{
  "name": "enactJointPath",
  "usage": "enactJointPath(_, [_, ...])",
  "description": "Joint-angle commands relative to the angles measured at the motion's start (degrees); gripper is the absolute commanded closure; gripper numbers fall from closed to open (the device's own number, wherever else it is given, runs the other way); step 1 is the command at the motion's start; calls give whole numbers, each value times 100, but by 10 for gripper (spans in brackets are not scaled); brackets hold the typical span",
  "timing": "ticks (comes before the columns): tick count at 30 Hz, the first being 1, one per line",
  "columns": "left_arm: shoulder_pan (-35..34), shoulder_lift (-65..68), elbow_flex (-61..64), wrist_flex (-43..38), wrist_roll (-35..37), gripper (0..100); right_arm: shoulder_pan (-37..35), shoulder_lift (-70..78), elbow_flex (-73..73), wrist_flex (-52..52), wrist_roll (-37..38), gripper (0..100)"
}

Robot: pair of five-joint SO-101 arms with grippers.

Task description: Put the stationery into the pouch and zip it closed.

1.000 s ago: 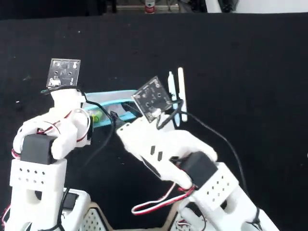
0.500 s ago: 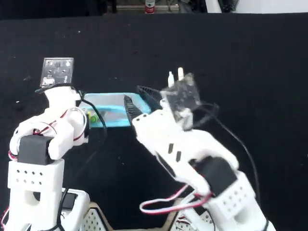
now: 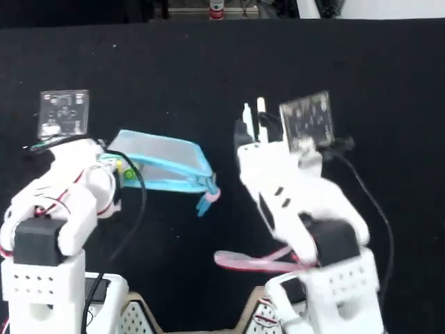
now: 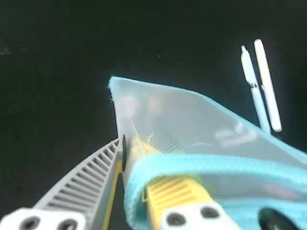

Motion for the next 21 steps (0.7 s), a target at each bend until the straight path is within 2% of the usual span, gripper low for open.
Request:
enactJointPath(1, [-470, 26, -374, -88, 0, 970, 343, 488, -13, -9, -202, 871])
enactJointPath(6, [-549, 844, -444, -18, -141, 970, 360, 1235, -22, -167, -229, 871])
enactJointPath(12, [-549, 2453, -1543, 949, -281, 970, 360, 1886, -31, -299, -229, 871])
enactJointPath(17, [-505, 2673, -2141, 1327, -316, 970, 360, 1974, -13, -273, -220, 871])
enactJointPath(21, [-75, 2673, -2114, 1354, -440, 970, 360, 1991, -4, -264, -229, 871])
